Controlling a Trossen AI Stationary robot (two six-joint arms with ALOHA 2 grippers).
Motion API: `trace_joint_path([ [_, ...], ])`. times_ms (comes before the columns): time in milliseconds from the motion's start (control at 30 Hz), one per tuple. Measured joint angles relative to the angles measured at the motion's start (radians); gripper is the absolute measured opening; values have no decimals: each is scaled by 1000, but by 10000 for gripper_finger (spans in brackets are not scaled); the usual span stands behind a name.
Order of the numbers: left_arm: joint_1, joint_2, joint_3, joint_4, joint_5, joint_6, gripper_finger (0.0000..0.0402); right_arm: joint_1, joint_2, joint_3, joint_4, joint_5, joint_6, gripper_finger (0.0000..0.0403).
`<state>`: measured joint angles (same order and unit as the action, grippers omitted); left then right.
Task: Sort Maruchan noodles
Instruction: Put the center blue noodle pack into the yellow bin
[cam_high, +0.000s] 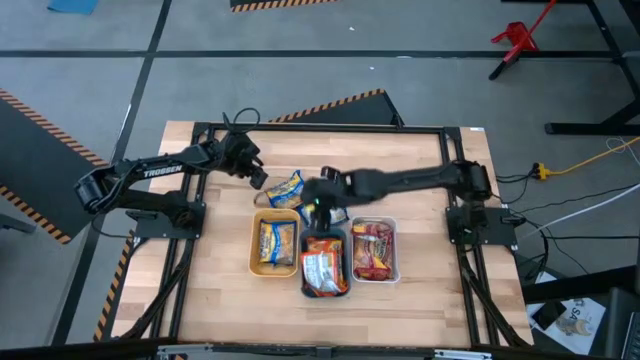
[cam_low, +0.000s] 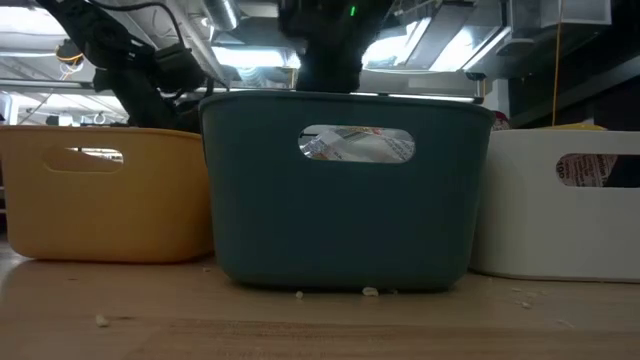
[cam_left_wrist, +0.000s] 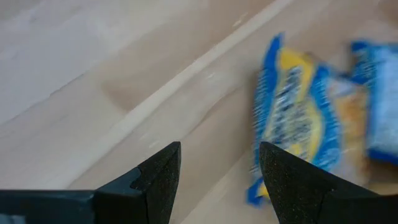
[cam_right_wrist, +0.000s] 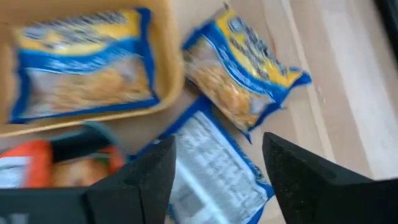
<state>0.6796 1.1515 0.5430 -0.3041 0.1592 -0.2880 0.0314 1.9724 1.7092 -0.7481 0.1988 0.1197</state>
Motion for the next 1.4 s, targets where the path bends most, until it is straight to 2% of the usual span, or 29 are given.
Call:
trace_joint_path([
  [133,21,0,0,-56,-6,12,211,-74,49,-2,-5,-70,-21,248],
  [367,-3,24,-94,78,78,-27,194,-156,136,-2,17,-115,-25,262],
  [600,-12,94,-185,308,137,-100,174,-163,183,-2,55,-158,-107,263],
  [833,-56,218,-189,469,164,-104,171,-181,227,-2,75,-165,-125,263],
  [1067,-67,290,-188,546,177,-104,171,-209,234,-2,157,-173,-126,263],
  [1400,-68,293,-189,591,172,-124,171,-224,259,-1,179,-248,-94,262],
])
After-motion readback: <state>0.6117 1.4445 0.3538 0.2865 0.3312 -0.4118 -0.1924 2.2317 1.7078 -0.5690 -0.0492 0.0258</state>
